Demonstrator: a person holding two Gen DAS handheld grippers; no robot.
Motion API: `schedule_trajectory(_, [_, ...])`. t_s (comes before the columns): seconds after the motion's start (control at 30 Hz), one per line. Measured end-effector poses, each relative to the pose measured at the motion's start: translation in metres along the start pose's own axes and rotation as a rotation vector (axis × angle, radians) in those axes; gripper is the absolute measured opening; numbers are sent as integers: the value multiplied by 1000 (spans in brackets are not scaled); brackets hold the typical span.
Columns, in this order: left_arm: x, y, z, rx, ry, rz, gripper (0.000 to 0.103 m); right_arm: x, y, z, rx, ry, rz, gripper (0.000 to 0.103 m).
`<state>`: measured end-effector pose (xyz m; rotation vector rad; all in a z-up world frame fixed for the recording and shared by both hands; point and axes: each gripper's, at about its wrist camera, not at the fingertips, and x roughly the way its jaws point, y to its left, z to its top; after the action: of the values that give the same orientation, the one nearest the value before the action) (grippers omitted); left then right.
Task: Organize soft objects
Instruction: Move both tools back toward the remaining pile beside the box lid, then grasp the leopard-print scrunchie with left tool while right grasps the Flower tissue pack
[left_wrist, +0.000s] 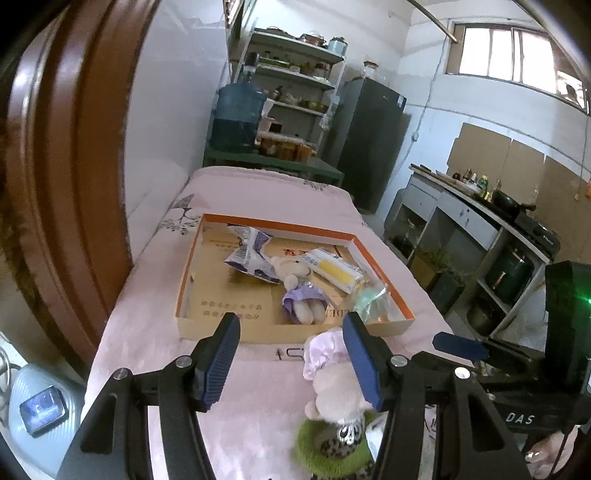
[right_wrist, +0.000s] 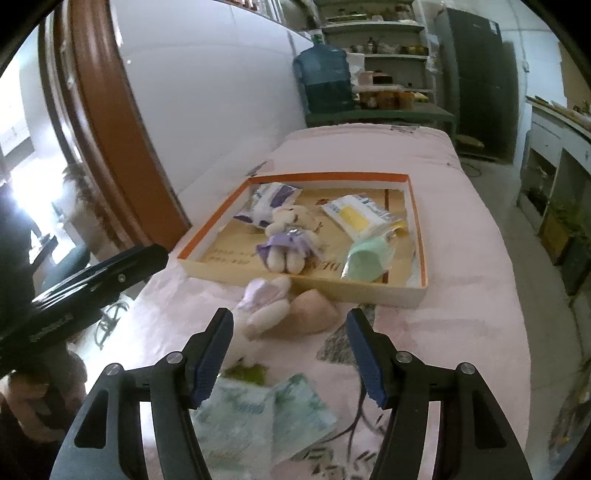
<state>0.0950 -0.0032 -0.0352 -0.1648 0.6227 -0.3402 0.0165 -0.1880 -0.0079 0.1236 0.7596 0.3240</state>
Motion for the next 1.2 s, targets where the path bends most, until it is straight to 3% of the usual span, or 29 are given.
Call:
schedule_trajectory(0.63, [-50, -6, -53, 50, -66, 68, 58, -28, 39, -55, -25, -31, -3, 65])
schedule_trajectory(0.8, [-56, -1, -65, 39, -66, 63, 58, -27, 44, -64, -19, -17, 14, 66])
schedule_trajectory(0.9, [-57, 3, -73, 31, -59, 62, 58, -22, 46, -70, -10, 2, 18, 74])
schedule_trajectory(1.2, [-55, 9, -85, 17, -39, 40, 58, -8, 44, -78, -3, 42, 5, 74])
